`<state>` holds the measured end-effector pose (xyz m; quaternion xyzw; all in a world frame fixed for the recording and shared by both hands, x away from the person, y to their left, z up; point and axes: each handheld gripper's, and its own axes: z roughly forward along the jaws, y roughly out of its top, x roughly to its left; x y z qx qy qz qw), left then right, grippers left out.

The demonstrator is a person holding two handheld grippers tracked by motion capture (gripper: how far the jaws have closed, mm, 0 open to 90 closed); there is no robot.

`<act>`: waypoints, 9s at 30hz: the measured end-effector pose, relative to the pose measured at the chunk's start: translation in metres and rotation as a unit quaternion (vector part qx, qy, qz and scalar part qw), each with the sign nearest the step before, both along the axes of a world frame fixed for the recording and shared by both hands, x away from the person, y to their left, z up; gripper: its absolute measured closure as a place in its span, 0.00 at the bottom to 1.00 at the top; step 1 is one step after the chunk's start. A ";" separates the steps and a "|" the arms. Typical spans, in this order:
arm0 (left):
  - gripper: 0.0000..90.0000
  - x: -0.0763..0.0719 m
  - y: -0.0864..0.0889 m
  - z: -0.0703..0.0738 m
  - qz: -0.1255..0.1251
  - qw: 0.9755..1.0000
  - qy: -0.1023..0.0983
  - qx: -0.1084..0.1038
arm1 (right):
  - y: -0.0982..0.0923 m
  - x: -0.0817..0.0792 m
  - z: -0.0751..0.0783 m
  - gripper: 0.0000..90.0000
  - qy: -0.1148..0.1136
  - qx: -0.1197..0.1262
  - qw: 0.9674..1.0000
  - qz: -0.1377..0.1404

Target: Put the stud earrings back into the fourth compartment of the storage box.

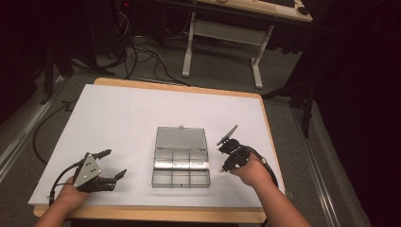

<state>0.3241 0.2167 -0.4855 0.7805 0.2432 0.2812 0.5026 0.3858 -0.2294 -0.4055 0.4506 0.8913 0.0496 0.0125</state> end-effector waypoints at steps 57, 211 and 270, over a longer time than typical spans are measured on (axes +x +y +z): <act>0.17 0.001 0.000 0.000 -0.001 1.000 -0.001 -0.005 | 0.174 -0.007 0.001 0.97 0.024 0.028 0.983 0.181; 0.17 0.000 0.000 0.000 -0.003 1.000 0.000 0.000 | 0.137 -0.005 0.021 0.95 0.016 0.012 0.990 0.137; 0.17 0.000 0.001 0.000 -0.007 1.000 0.002 -0.001 | 0.192 -0.007 -0.016 0.90 0.031 0.032 0.982 0.182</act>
